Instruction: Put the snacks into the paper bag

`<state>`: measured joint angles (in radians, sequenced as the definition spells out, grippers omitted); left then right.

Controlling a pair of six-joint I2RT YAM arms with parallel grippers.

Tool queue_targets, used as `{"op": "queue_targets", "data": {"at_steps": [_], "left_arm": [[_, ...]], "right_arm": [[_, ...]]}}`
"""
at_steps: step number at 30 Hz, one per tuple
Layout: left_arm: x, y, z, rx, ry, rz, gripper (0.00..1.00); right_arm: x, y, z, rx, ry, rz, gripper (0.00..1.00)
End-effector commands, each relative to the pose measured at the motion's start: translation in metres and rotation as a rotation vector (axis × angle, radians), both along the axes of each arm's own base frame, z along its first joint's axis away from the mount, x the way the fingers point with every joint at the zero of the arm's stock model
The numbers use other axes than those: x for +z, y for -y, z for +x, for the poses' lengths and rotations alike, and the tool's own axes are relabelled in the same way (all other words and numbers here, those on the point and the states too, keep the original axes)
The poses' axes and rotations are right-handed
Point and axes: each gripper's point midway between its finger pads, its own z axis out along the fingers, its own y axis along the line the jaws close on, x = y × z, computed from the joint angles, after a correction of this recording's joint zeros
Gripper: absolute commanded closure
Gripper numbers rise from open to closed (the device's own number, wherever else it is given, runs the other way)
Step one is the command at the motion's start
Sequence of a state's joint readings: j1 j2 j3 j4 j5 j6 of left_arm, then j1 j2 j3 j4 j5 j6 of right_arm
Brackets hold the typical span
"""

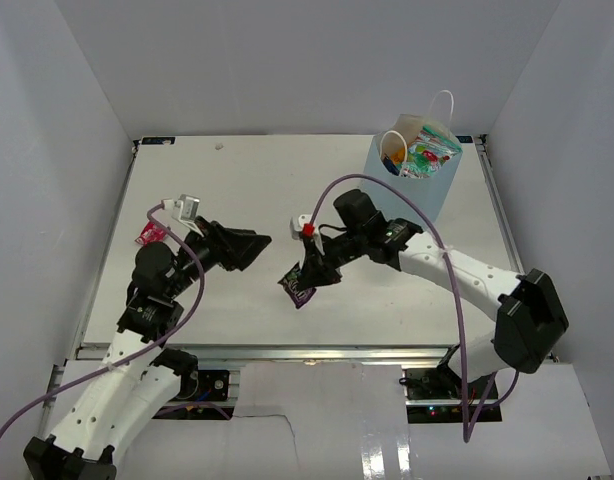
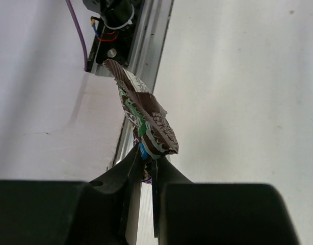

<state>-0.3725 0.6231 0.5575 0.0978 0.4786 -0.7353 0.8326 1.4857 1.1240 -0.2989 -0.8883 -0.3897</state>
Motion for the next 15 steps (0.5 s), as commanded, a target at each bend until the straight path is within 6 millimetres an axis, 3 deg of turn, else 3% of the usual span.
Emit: {"op": "queue_targets", "data": {"at_steps": [1, 4, 5, 7, 8, 10, 11, 12, 13, 15], "left_arm": [[0.008, -0.024, 0.021, 0.182, -0.008, 0.09, 0.21], [-0.004, -0.035, 0.033, 0.264, -0.07, 0.162, 0.18], [-0.012, -0.036, 0.037, 0.272, -0.098, 0.184, 0.17], [-0.023, -0.039, 0.041, 0.29, -0.132, 0.214, 0.17], [-0.029, -0.038, 0.044, 0.295, -0.154, 0.226, 0.17], [-0.039, -0.039, 0.047, 0.306, -0.183, 0.233, 0.17], [-0.042, -0.039, 0.048, 0.307, -0.19, 0.235, 0.17], [-0.044, -0.038, 0.05, 0.307, -0.193, 0.235, 0.17], [-0.046, -0.039, 0.051, 0.311, -0.2, 0.238, 0.17], [-0.049, -0.041, 0.053, 0.327, -0.208, 0.246, 0.16]], "right_arm": [[0.036, 0.02, 0.018, -0.034, 0.116, 0.06, 0.91], [0.08, 0.043, 0.043, -0.119, 0.236, 0.123, 0.92], [0.105, 0.054, 0.063, -0.175, 0.295, 0.154, 0.92], [0.138, 0.071, 0.077, -0.239, 0.358, 0.19, 0.92], [0.17, 0.088, 0.096, -0.31, 0.421, 0.227, 0.92], [0.203, 0.107, 0.112, -0.394, 0.477, 0.259, 0.92], [0.219, 0.128, 0.13, -0.474, 0.511, 0.262, 0.92], [0.252, 0.14, 0.137, -0.524, 0.577, 0.294, 0.92], [0.265, 0.151, 0.15, -0.577, 0.594, 0.301, 0.92], [0.292, 0.192, 0.177, -0.751, 0.6, 0.308, 0.92]]}}
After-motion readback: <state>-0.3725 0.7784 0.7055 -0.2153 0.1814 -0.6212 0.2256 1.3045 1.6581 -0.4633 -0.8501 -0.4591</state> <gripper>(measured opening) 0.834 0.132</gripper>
